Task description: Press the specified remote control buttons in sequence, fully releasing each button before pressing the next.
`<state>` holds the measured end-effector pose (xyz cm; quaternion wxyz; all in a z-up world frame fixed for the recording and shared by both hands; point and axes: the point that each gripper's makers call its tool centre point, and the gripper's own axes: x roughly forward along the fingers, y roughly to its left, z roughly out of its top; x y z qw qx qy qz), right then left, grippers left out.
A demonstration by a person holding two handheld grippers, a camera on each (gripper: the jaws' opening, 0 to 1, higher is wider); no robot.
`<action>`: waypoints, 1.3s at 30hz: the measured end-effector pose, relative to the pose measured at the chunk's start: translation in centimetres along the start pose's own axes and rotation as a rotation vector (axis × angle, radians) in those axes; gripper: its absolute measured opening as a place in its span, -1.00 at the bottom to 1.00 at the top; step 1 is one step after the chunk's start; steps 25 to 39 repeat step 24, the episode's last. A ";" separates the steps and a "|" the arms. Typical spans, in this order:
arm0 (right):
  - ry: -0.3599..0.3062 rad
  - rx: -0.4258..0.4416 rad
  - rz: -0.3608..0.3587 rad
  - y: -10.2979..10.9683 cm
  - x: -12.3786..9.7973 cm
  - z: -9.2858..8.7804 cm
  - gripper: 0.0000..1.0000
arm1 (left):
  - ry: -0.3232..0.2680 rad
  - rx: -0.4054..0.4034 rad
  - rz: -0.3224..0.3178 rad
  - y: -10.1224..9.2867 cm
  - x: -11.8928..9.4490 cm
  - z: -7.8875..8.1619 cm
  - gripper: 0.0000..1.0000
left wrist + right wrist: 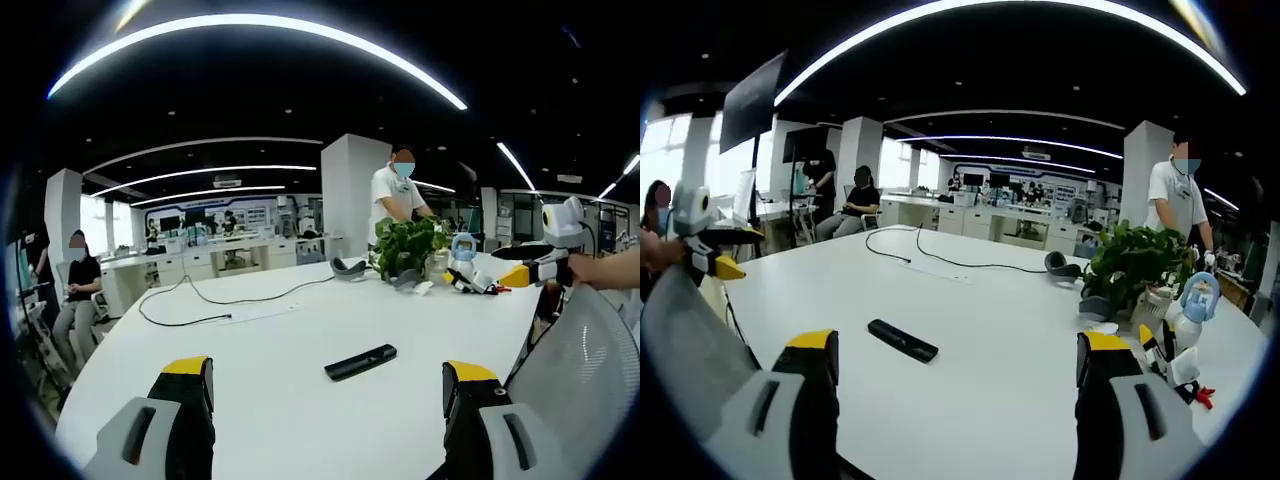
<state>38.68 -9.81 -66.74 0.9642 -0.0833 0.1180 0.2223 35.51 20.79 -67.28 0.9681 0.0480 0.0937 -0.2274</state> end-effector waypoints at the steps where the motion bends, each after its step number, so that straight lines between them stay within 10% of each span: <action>1: 0.011 -0.006 0.003 0.1 0.0 -0.2 1.00 | -0.006 -0.005 0.005 0.1 -0.1 0.0 1.00; 39: 0.148 0.010 -0.048 -0.2 -0.1 -2.9 1.00 | 0.027 0.033 0.076 1.4 -0.3 -0.6 0.98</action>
